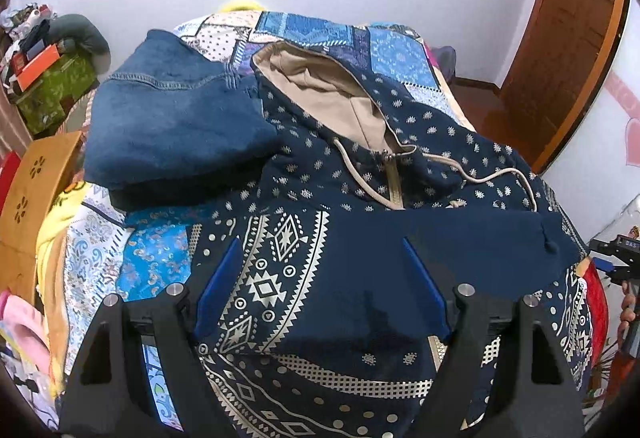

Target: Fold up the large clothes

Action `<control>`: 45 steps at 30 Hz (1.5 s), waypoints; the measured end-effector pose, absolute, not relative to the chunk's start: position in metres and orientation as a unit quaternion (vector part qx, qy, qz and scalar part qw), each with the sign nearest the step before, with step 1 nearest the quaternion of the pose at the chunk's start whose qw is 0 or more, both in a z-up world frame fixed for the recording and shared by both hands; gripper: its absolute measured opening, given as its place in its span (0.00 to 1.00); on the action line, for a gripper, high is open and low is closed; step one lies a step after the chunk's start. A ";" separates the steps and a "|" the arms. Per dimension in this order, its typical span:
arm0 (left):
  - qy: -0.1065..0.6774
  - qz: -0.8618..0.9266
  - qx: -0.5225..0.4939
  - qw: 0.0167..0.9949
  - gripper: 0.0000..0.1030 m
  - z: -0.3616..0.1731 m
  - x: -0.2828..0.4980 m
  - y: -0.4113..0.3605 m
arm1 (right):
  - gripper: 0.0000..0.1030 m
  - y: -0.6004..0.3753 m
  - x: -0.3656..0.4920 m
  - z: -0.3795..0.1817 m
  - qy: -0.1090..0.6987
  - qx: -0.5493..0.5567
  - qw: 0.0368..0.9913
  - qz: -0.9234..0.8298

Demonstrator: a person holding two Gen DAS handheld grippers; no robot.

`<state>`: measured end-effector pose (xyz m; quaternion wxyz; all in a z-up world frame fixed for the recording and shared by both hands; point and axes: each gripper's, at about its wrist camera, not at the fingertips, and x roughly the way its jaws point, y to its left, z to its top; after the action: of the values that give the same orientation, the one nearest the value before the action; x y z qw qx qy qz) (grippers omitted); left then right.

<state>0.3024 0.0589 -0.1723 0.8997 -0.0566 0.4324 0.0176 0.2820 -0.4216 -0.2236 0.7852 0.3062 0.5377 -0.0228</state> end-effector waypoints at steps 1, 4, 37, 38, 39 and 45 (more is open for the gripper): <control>0.434 0.019 -0.058 0.899 0.77 -0.174 0.303 0.059 | 0.49 -0.422 0.286 -0.228 0.541 0.309 0.782 -0.025; 0.439 0.022 -0.065 0.896 0.77 -0.179 0.306 0.060 | 0.52 -0.428 0.295 -0.237 0.542 0.335 0.770 -0.028; 0.430 0.011 -0.078 0.899 0.77 -0.176 0.274 0.072 | 0.07 -0.233 0.273 -0.126 0.488 0.106 0.848 0.179; 0.431 0.009 -0.078 0.899 0.77 -0.177 0.273 0.073 | 0.07 -0.227 0.272 -0.142 0.509 0.102 0.834 0.185; 0.433 0.008 -0.076 0.898 0.77 -0.177 0.271 0.073 | 0.08 -0.221 0.272 -0.152 0.523 0.097 0.826 0.186; 0.438 0.011 -0.064 0.897 0.77 -0.183 0.264 0.075 | 0.11 -0.216 0.255 -0.162 0.548 0.080 0.814 0.174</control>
<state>0.2639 0.0746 -0.1829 0.8967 -0.0635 0.4380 0.0115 0.2551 -0.2157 -0.1621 0.8144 0.0796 0.5478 0.1740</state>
